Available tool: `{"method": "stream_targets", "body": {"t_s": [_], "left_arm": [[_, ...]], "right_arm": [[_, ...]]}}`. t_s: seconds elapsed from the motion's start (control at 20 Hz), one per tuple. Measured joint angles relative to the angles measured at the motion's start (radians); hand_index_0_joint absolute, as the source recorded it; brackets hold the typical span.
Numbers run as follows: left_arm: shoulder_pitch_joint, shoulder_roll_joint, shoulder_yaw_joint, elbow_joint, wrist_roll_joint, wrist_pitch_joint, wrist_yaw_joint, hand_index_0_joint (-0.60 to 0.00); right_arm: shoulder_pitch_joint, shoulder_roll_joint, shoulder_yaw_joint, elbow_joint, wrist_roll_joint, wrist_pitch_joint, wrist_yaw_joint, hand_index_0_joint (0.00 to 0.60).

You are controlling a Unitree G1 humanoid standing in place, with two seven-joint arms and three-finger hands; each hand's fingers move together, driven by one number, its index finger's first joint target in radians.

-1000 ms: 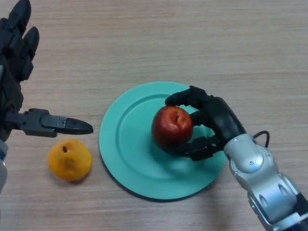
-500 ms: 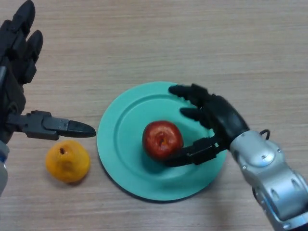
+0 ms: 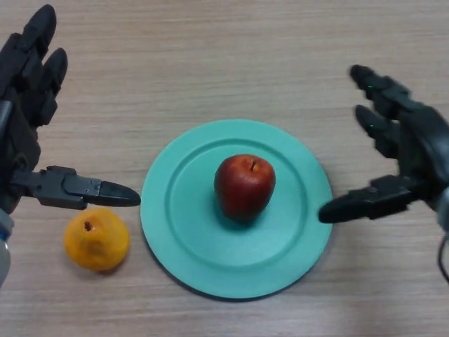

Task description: Pick up the red apple and place it on the plate

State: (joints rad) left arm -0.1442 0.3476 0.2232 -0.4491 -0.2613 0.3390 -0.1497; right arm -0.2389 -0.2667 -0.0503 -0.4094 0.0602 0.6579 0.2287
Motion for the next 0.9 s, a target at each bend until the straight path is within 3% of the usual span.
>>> {"method": "stream_targets", "body": {"t_s": [0.15, 0.4, 0.65, 0.8, 0.9], "left_arm": [[0.003, 0.003, 0.005, -0.041, -0.002, 0.053, -0.009, 0.0], [0.004, 0.021, 0.034, -0.103, -0.004, 0.098, -0.055, 0.0], [0.023, 0.038, 0.078, -0.126, 0.006, 0.1, -0.132, 0.0], [0.01, 0.039, 0.109, -0.129, -0.003, 0.113, -0.11, 0.0], [0.011, 0.036, 0.103, -0.145, -0.003, 0.126, -0.06, 0.0]], "right_arm": [[0.054, -0.029, -0.054, -0.09, 0.04, -0.025, 0.034, 0.0], [0.08, -0.026, -0.063, -0.274, 0.176, -0.032, -0.032, 0.0], [0.118, -0.038, -0.111, -0.314, 0.233, -0.03, -0.035, 0.0], [0.157, -0.055, -0.181, -0.378, 0.342, 0.028, 0.063, 0.0], [0.173, -0.066, -0.17, -0.384, 0.342, 0.056, 0.112, 0.0]]}}
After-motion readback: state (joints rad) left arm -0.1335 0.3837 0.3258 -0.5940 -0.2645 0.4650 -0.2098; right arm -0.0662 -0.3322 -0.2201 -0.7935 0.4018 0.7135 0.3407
